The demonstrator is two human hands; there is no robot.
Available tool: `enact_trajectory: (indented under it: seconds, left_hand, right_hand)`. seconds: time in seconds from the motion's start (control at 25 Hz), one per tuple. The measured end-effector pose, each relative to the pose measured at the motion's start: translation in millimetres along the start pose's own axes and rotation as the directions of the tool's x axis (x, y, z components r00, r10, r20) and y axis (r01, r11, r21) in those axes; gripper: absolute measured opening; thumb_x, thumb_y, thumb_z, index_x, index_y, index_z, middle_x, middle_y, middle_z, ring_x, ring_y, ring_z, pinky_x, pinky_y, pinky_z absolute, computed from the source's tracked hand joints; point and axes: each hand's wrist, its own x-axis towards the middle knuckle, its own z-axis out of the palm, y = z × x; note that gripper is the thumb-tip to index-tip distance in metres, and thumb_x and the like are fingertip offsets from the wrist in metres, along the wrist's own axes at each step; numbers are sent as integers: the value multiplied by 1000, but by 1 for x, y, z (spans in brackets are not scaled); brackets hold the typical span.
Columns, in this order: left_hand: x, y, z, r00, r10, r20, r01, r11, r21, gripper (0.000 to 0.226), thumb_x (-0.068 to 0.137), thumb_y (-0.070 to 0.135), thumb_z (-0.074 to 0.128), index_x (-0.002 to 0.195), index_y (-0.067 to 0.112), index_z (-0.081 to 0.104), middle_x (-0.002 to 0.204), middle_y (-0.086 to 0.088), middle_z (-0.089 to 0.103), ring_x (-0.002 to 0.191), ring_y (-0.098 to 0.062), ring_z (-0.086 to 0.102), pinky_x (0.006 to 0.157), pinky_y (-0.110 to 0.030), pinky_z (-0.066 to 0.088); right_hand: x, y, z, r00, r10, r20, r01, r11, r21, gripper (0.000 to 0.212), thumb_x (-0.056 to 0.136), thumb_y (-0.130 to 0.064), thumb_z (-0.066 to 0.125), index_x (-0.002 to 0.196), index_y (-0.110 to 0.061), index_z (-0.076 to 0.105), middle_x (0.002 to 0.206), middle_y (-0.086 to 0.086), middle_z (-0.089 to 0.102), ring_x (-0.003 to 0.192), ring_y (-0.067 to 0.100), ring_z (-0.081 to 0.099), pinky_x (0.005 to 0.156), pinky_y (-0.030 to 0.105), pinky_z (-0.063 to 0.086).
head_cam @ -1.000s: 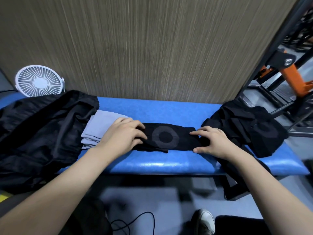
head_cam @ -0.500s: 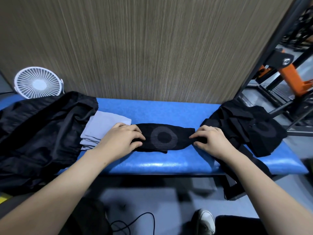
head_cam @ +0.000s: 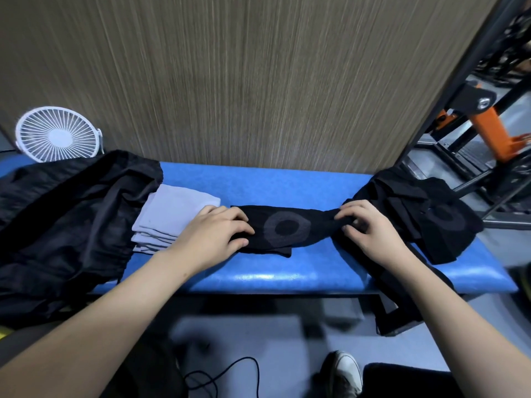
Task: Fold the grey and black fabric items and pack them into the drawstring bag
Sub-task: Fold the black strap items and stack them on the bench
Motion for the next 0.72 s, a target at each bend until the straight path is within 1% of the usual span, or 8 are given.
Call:
enact_trajectory:
  seconds: [0.04,0.12,0.24,0.28,0.4,0.52,0.64,0.72]
  left_hand:
    - [0,0,0,1000,-5,-3,5,1000,1,27,93,41,63,120,37,68,125,16,57,112,-13,53,104,-30,30]
    - [0,2,-1,1000,-19,-2,19,1000,-5,30,93,40,63,122,35,66,125,15,55,110,-15,53,100,-29,32]
    - [-2,6,-2,999,-34,12,34,999,-16,35,94,39,62,129,34,61,127,15,53,110,-15,53,98,-28,34]
    - [-3,7,-2,999,-37,9,37,999,-21,36,94,39,61,130,34,58,127,15,52,110,-14,53,98,-28,34]
    - [-3,9,-5,999,-43,3,43,999,-32,36,96,40,58,132,33,57,130,16,52,110,-13,53,98,-27,34]
    - [-3,11,-3,999,-22,40,24,999,-48,32,99,37,54,129,31,63,136,15,51,109,-13,53,95,-24,31]
    - [-4,9,0,999,-12,49,16,995,-98,30,103,22,49,127,27,66,138,11,52,104,-20,54,91,-22,34]
    - [-4,7,1,998,-17,63,24,993,-113,34,103,15,45,127,27,66,140,12,51,105,-22,55,92,-26,40]
  right_hand:
    - [0,0,-1,1000,8,-4,-8,997,73,35,82,9,69,95,-24,72,116,-6,63,105,8,62,91,17,46]
    - [1,-2,-2,999,43,3,-42,980,193,37,83,13,65,94,-22,71,121,-6,65,115,11,62,99,26,46]
    - [2,-10,-2,996,91,11,-89,940,328,42,79,21,54,89,-17,68,120,-1,68,113,18,65,98,33,47]
    - [3,-12,-4,996,84,-12,-75,936,344,41,77,20,51,87,-16,67,119,0,68,113,18,64,97,32,47]
    - [8,-14,-10,994,70,-89,-38,945,324,28,66,3,46,81,-14,63,116,1,68,110,13,61,91,26,42]
    - [11,-14,-10,994,76,-80,-46,945,323,27,63,-2,44,79,-13,63,114,1,68,107,12,61,89,26,41]
    - [14,-25,-8,995,85,-45,-56,890,453,28,67,-1,43,84,-4,65,117,7,70,113,20,63,92,28,47]
    - [18,-36,-3,998,68,-11,-51,834,550,30,70,0,43,90,1,66,121,12,70,120,26,62,98,32,46]
